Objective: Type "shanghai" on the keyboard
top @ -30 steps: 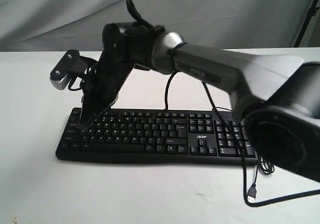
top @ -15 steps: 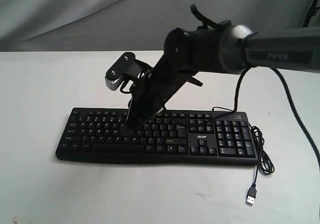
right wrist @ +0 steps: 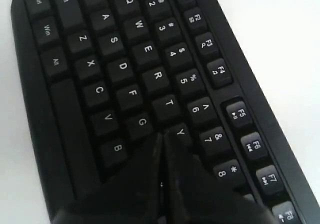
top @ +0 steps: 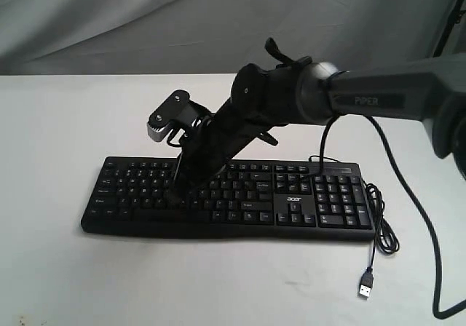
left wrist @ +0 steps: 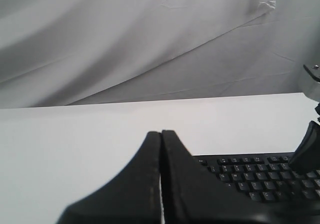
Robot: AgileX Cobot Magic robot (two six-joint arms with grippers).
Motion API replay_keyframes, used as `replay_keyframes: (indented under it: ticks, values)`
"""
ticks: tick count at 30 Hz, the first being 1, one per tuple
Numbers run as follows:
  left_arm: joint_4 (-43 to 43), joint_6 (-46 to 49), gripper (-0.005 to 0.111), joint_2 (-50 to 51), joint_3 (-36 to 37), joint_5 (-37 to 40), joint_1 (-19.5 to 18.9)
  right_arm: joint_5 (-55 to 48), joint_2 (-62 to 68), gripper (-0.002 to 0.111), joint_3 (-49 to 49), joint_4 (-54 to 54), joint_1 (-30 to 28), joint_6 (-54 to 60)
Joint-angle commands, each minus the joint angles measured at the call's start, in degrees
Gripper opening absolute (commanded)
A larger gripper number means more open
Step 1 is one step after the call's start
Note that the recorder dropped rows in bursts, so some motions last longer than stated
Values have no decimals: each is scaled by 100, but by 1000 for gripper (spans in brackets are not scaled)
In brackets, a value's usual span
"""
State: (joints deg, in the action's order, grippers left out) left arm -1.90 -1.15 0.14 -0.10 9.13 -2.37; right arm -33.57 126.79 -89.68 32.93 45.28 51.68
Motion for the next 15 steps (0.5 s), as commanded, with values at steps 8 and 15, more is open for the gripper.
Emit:
replay_keyframes:
  ticks: [8,15]
  values:
    - [0,-15,0,-14,10,-34,37,2,129,0,-42,70,48,111]
    - [0,-15,0,-14,10,-34,37,95,137,0,-42,171,111,317]
